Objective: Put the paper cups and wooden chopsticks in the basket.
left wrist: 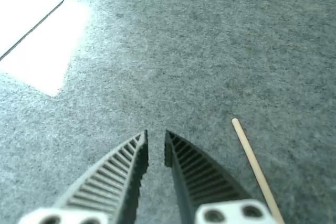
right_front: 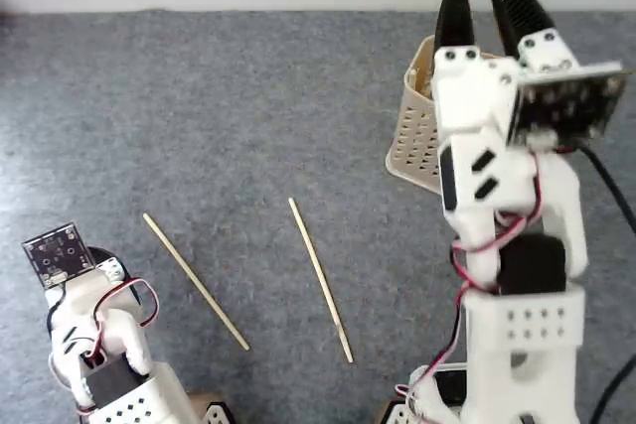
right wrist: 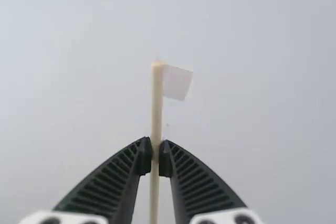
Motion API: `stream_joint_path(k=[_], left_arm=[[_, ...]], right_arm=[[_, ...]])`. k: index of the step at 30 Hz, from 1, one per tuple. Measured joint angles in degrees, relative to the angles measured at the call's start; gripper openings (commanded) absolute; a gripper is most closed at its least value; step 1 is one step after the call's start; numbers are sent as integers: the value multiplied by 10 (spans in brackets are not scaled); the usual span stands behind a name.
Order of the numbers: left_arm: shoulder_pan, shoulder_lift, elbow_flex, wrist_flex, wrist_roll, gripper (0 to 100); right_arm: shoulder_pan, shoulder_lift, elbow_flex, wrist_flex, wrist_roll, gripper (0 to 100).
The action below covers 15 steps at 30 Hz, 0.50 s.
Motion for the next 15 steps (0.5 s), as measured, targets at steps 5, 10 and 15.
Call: stream_joint_path(k=[5, 10, 15], left_arm=[[0, 0, 0, 0, 0, 55], [0, 0, 0, 0, 0, 55], [0, 0, 0, 0, 0, 55]], right_arm=[[23, 87, 0, -38, 0, 8], [27, 173, 1, -41, 0, 60], [28, 198, 1, 9, 0, 212]])
